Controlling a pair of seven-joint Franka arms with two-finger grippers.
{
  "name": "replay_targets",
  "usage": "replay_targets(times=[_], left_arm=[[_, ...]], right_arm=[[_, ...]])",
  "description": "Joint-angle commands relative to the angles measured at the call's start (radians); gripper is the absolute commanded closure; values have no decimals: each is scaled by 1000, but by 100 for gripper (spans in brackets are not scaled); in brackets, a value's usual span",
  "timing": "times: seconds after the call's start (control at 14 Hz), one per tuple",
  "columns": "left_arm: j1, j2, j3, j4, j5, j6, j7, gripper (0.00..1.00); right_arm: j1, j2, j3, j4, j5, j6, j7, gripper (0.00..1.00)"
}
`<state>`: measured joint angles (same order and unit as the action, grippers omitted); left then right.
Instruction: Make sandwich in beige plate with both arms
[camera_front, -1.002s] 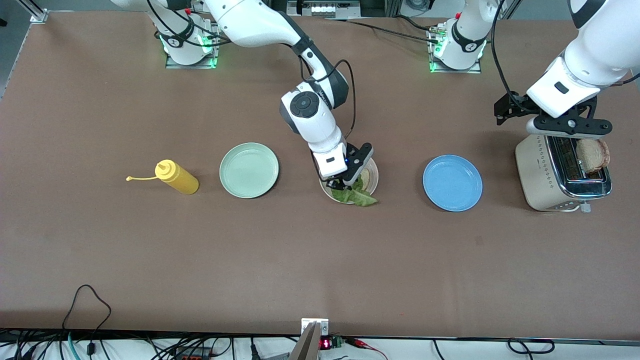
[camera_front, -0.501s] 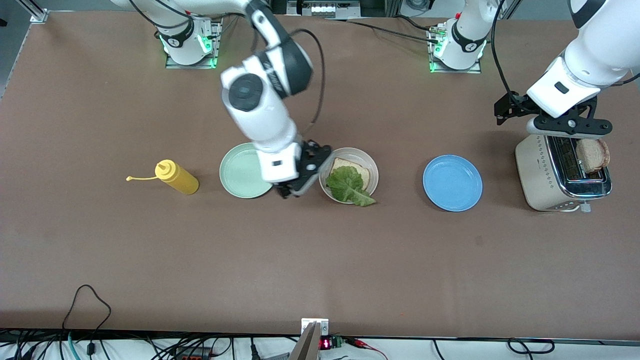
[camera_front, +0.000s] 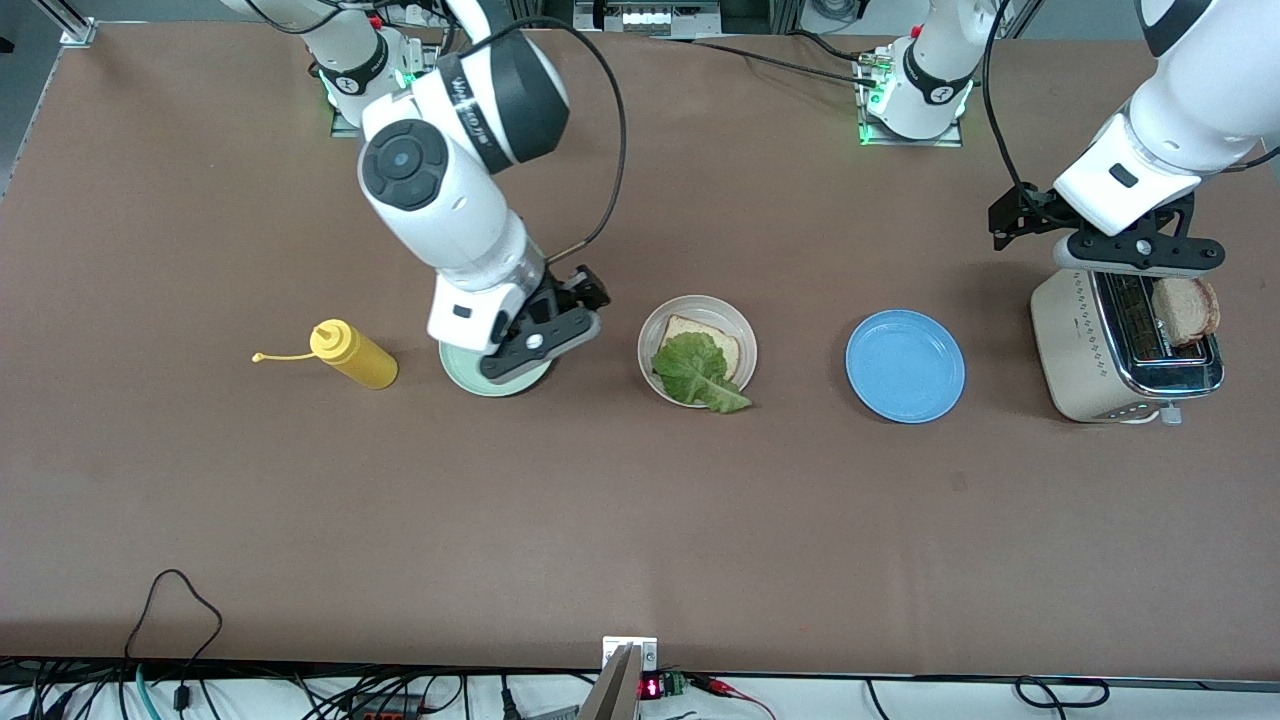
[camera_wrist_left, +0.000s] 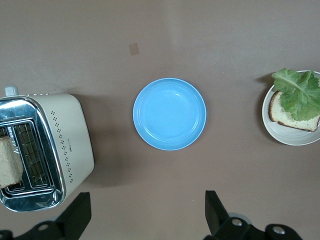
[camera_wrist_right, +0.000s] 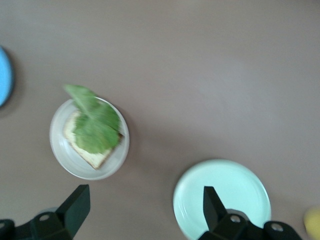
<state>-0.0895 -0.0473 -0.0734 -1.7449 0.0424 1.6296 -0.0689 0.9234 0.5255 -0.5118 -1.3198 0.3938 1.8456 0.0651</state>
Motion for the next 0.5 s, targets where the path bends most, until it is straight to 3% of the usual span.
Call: replay_targets(times=[0.0,0.43], left_arm=[[1,12,-3,31,20,-34,-8,0],[1,12,-5,31,20,-34,-8,0]], right_arm=[[-3,-35,-79,-22,-76,-92,104,0],[-24,-39,-233,-38,-135,-141,78,0]])
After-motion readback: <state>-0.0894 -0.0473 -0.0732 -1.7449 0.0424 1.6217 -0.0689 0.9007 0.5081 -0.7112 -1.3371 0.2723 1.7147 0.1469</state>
